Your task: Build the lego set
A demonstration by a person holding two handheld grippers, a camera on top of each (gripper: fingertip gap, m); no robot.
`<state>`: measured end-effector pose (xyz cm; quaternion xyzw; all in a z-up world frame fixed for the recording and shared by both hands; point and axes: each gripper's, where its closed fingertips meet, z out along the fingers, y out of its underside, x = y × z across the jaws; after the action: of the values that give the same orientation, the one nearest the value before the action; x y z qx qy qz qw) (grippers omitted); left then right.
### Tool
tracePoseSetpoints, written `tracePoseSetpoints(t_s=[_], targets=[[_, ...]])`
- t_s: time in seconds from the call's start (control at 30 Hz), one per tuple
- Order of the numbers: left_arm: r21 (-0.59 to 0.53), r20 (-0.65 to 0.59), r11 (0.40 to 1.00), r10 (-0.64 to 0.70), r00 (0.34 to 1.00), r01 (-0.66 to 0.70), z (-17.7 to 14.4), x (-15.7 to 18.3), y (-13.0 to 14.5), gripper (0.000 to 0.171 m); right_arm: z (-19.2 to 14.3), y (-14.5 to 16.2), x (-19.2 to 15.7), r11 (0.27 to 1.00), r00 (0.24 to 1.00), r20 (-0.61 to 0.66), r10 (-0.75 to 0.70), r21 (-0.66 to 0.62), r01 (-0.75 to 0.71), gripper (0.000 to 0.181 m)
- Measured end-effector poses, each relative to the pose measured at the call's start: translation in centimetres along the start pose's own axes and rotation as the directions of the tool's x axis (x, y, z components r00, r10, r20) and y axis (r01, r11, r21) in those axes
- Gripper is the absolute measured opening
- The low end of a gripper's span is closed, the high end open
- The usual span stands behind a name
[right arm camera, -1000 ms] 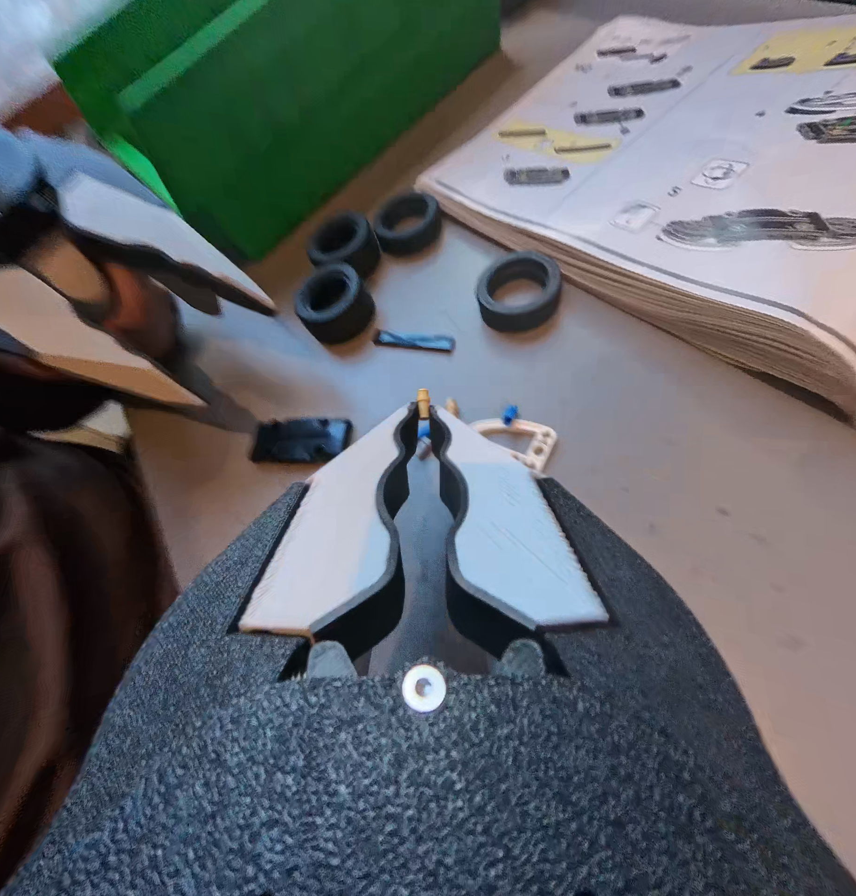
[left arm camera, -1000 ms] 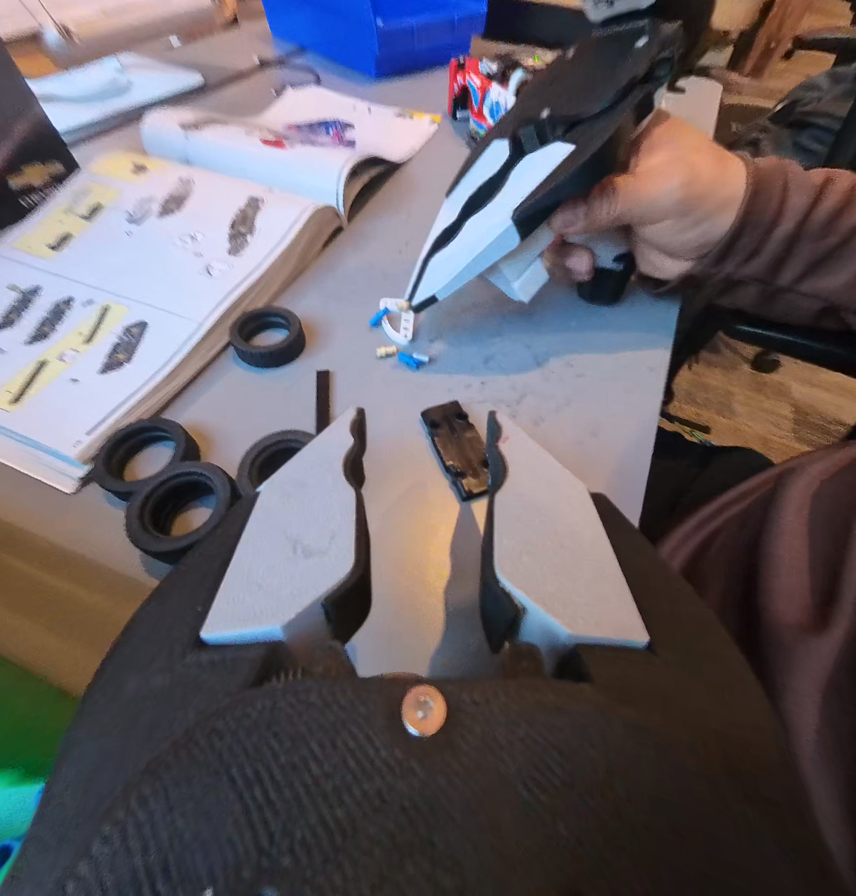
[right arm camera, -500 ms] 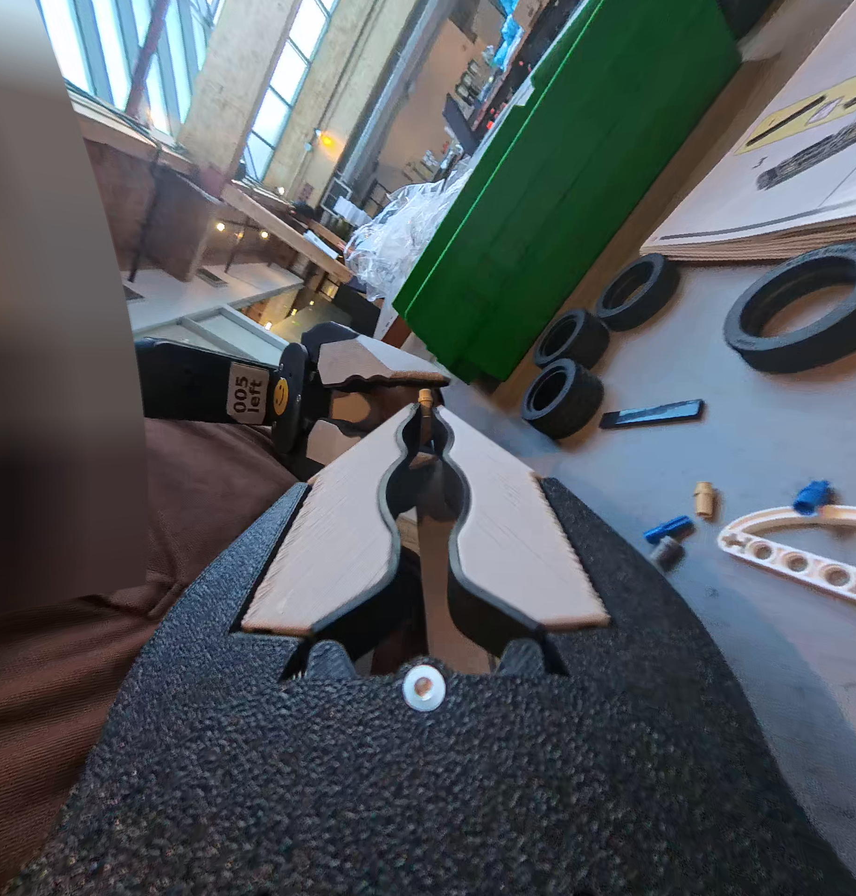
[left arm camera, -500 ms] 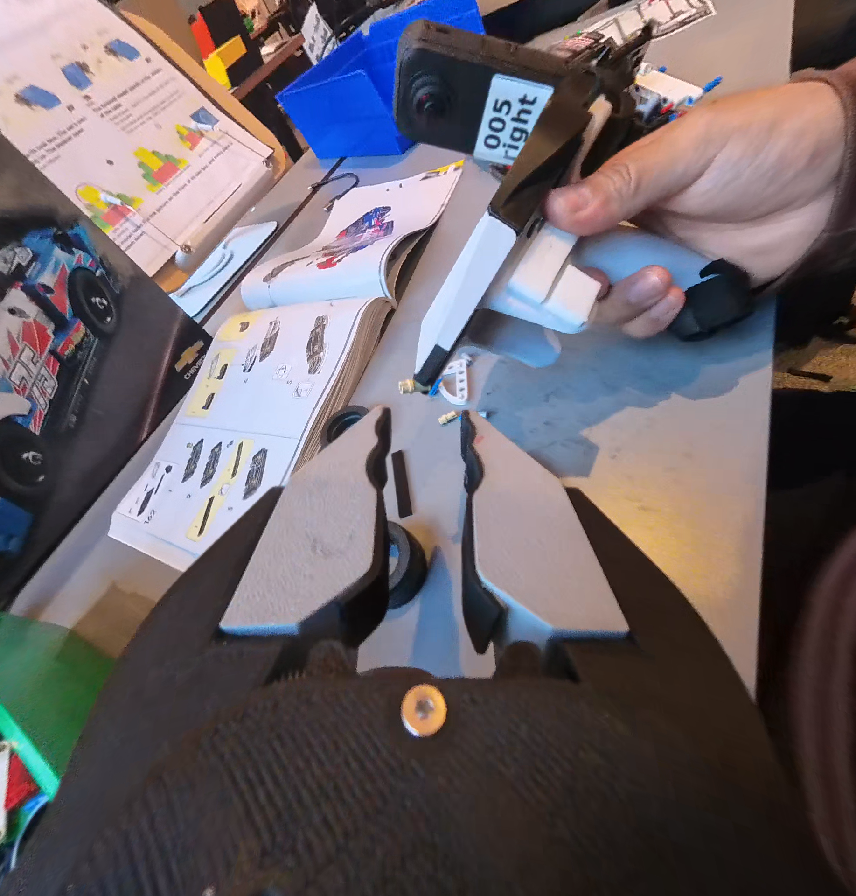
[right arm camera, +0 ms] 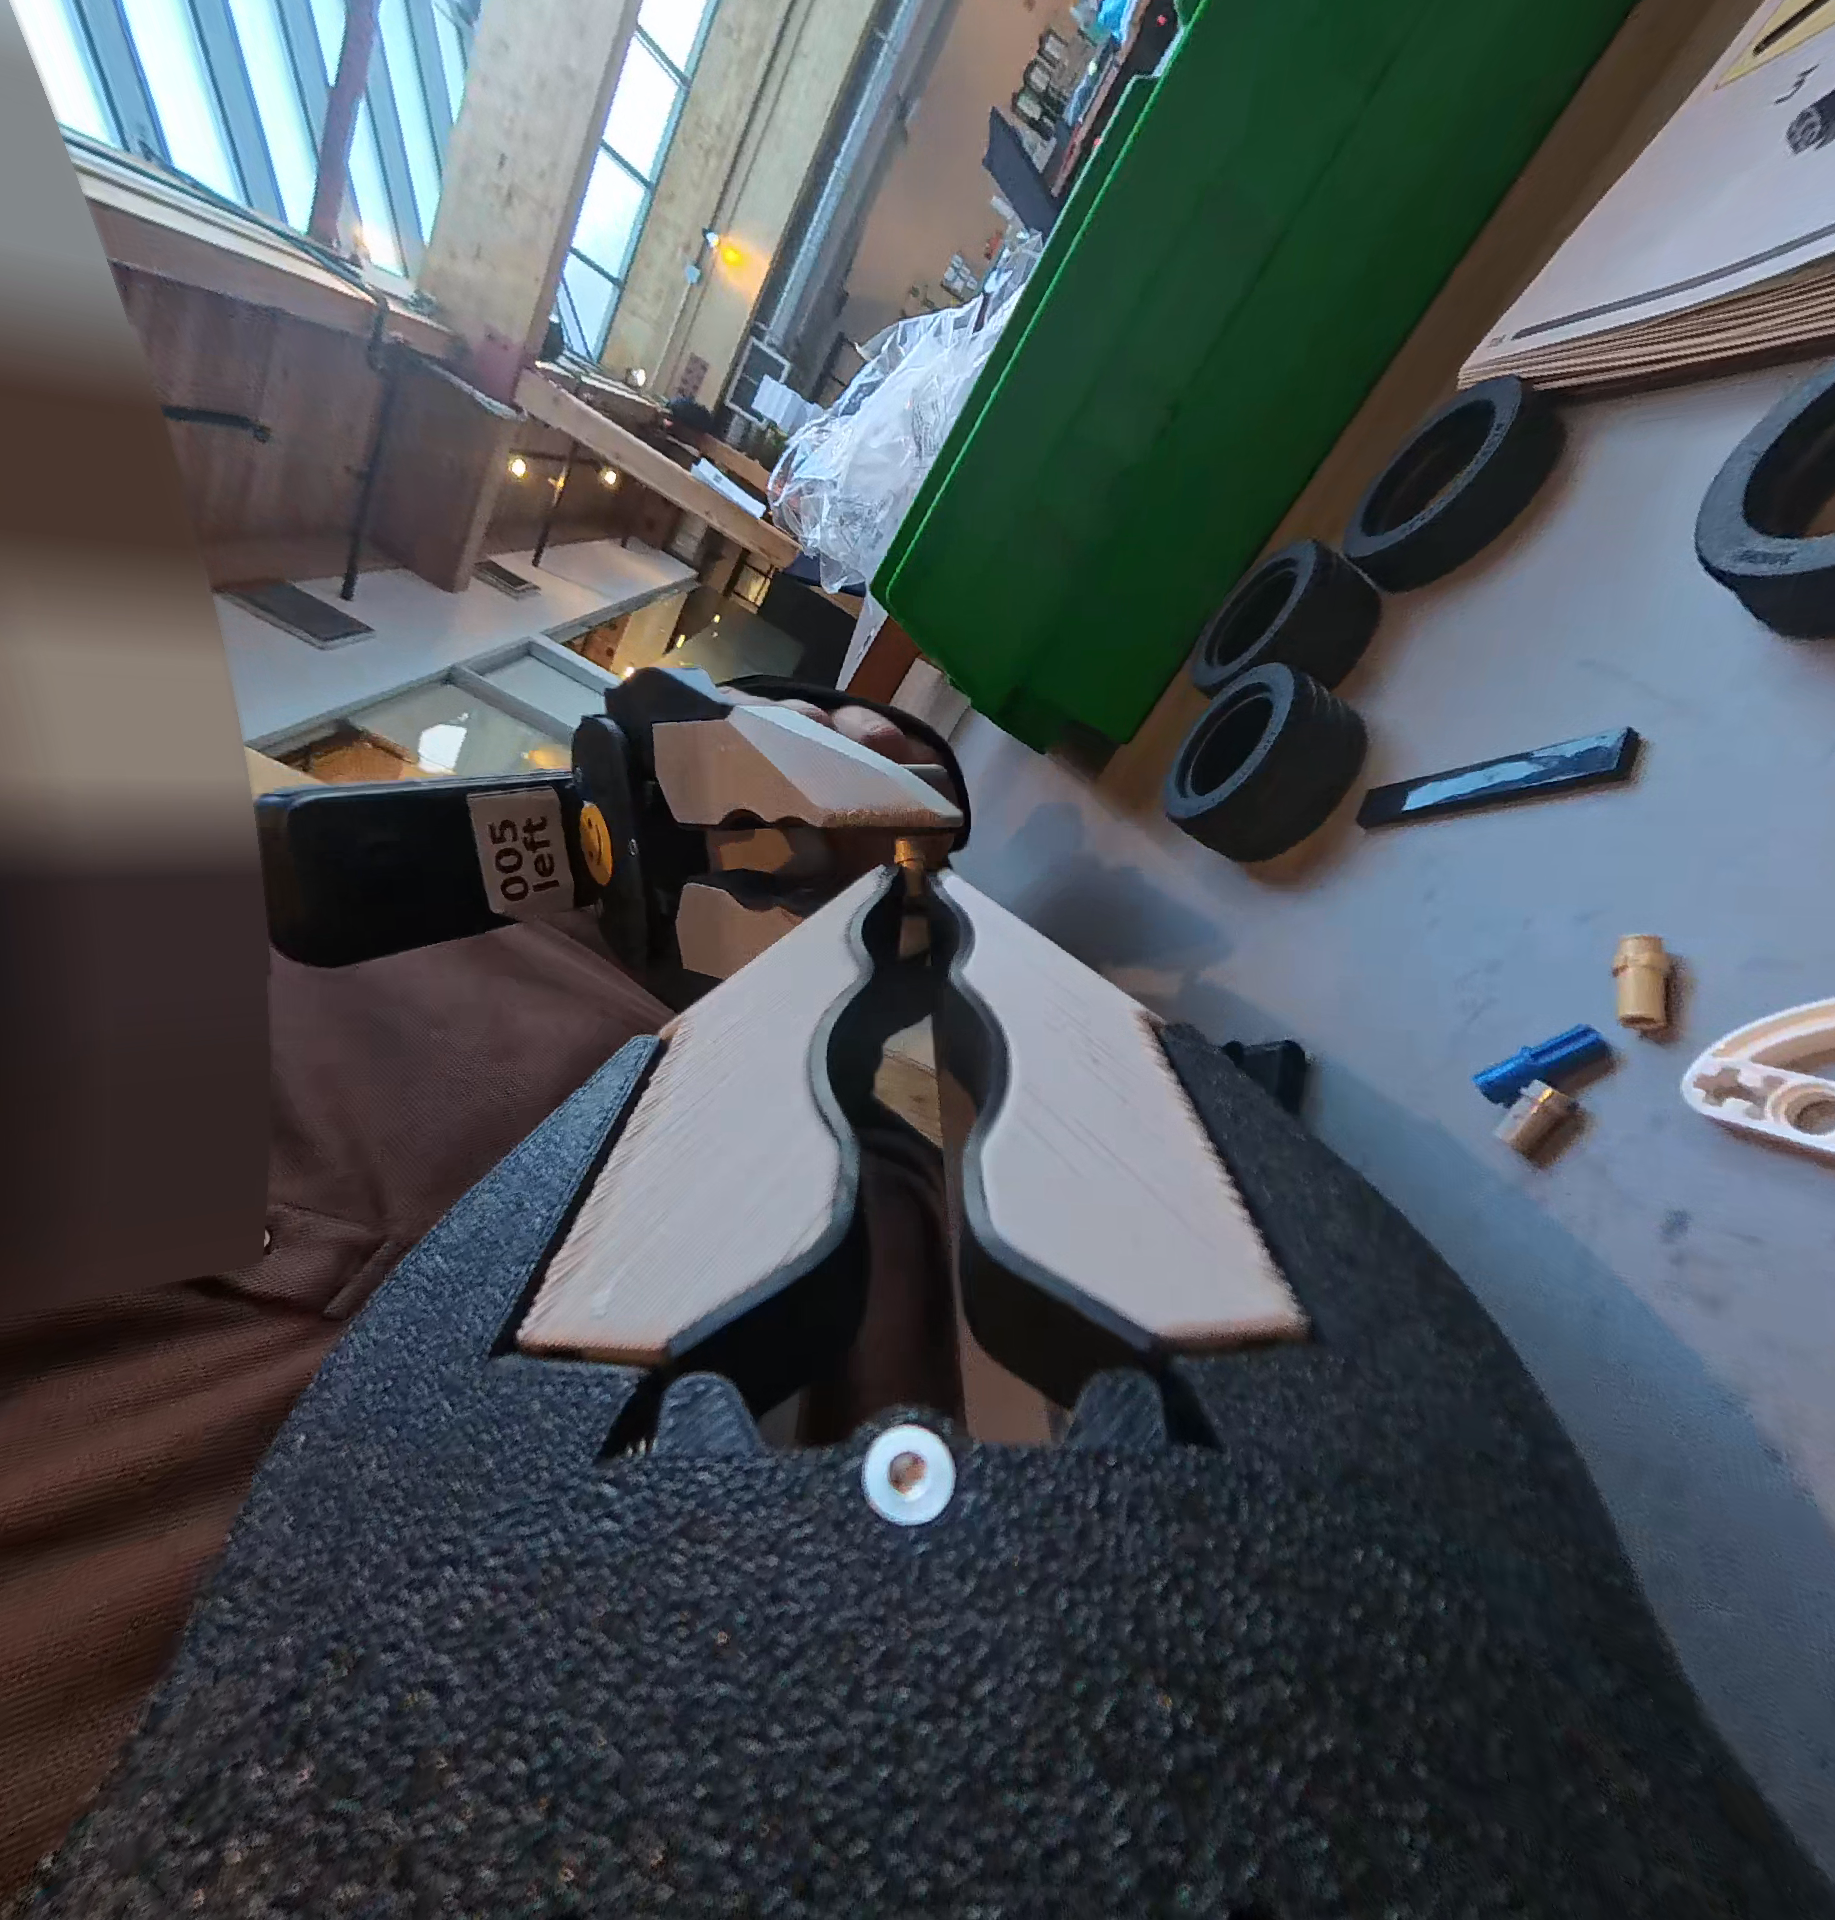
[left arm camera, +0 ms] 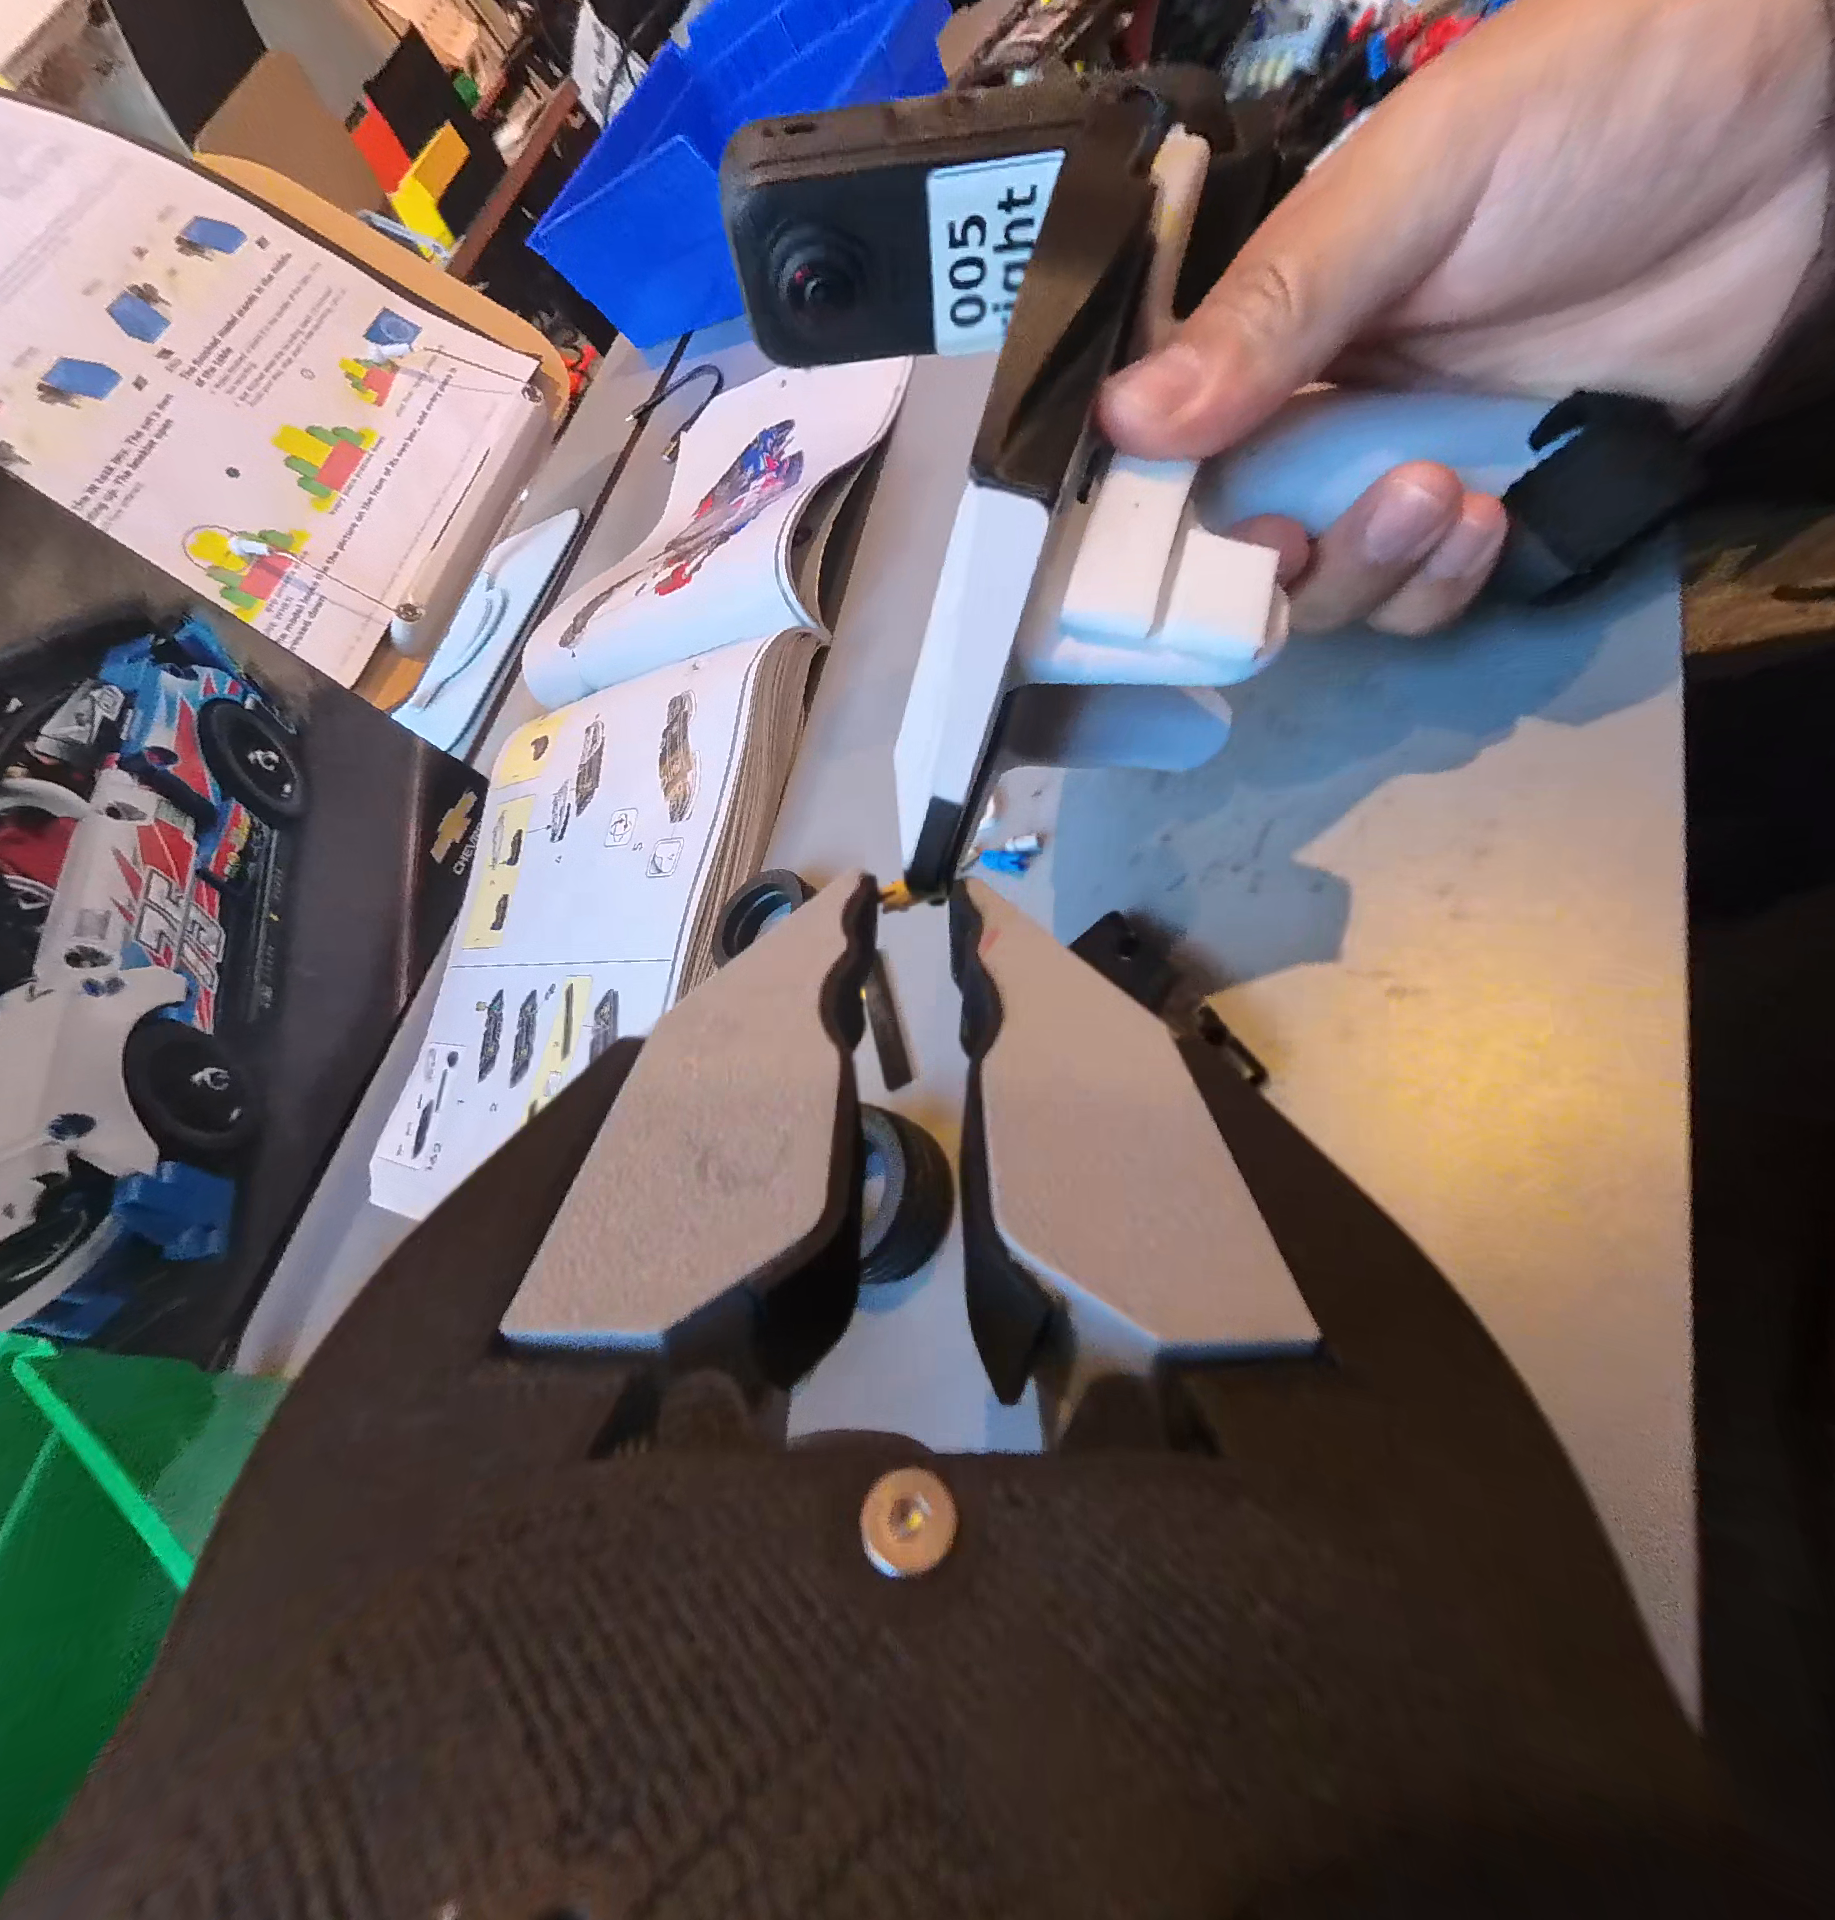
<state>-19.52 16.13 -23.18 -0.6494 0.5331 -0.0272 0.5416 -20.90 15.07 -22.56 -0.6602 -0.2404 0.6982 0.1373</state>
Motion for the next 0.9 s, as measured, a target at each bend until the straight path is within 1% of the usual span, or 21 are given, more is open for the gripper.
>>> tracePoseSetpoints(t_s=[0.1,0.27,0.4,0.5,0.57,0.63,0.73,0.8,0.9], targets=[[-0.017,-0.022,0.999,0.039,0.999,-0.04,0.3,0.2,0.5,0.011,0.1,0.2,0.7,0.999,0.998,-0.055,-0.039,-0.032,0.038,0.003],[-0.027,-0.091,0.991,0.128,0.988,-0.131,0.6,0.6,1.3,0.011,0.3,0.6,1.5,0.982,0.976,-0.151,-0.154,-0.129,0.135,0.004],[-0.04,-0.128,0.979,0.192,0.973,-0.198,0.8,0.9,1.8,0.011,0.3,0.9,2.0,0.971,0.968,-0.167,-0.185,-0.183,0.154,0.003],[-0.081,-0.094,0.971,0.216,0.972,-0.224,1.1,0.7,2.0,0.011,0.2,0.7,2.3,0.975,0.97,-0.168,-0.176,-0.165,0.148,0.003],[-0.077,-0.045,0.986,0.146,0.988,-0.149,1.1,0.1,1.4,0.012,0.0,0.0,1.5,0.989,0.987,-0.108,-0.123,-0.102,0.112,0.003],[-0.057,-0.007,0.998,0.01,1.0,-0.011,1.0,-0.7,0.9,0.021,-0.4,-1.0,0.6,0.998,0.997,-0.04,-0.06,-0.019,0.059,0.003],[-0.009,0.003,0.982,-0.189,0.982,0.189,0.8,-1.1,0.4,0.025,-1.2,-2.1,-0.2,0.995,0.997,0.059,0.04,0.084,-0.045,0.003],[0.018,-0.005,0.967,-0.254,0.967,0.254,0.6,-1.1,-0.2,0.027,-1.3,-2.4,-0.7,0.987,0.986,0.13,0.099,0.111,-0.114,0.003],[0.059,-0.011,0.96,-0.274,0.962,0.274,0.2,-1.3,-1.2,0.023,-1.0,-2.2,-1.0,0.982,0.977,0.168,0.131,0.112,-0.151,0.003]])
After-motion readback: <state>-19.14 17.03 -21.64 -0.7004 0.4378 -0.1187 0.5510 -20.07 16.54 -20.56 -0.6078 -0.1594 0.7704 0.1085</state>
